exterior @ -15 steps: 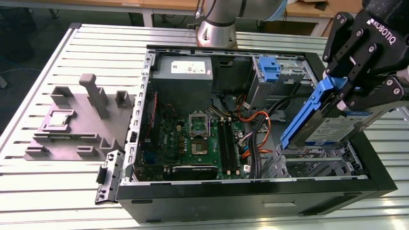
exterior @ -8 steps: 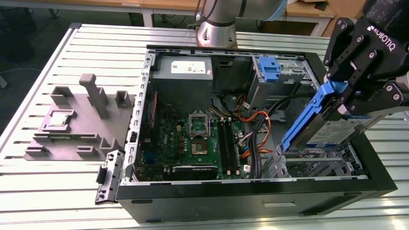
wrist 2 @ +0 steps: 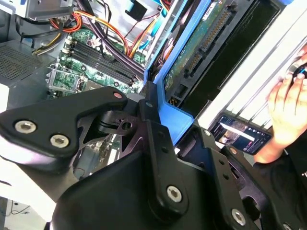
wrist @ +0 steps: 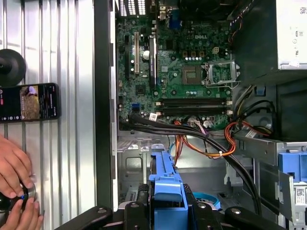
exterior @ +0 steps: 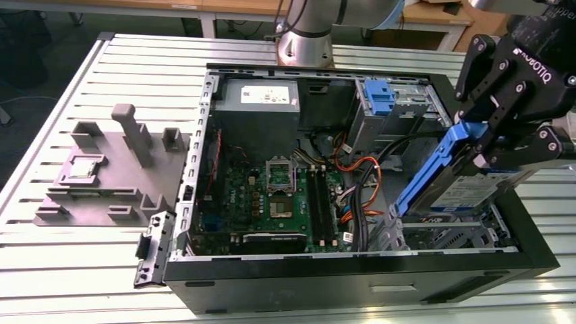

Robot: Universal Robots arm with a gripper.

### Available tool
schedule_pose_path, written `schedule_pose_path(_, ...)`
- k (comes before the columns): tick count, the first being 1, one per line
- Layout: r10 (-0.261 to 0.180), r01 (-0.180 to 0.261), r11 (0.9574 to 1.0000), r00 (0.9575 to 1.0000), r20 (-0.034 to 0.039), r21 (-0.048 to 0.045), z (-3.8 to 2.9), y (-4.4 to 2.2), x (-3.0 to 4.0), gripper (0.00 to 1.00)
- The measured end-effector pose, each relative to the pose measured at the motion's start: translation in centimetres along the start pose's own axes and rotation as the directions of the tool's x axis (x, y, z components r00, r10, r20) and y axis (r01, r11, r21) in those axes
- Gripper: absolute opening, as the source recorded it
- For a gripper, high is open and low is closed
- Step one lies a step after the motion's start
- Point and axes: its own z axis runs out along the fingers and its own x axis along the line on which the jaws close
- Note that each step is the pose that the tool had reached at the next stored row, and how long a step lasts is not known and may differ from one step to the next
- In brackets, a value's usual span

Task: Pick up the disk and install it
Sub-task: 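Insert the disk into the insertion slot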

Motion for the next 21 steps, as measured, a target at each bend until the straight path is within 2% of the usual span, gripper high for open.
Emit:
schedule_pose_path(18, 0.0, 0.0, 1.0, 1.0, 0.0, 0.0, 1.35, -0.11, 0.26, 0.37)
schedule_pose_path(21, 0.0, 0.0, 1.0, 1.0, -0.0003, 0.0, 1.4, -0.11, 0.27, 0.37)
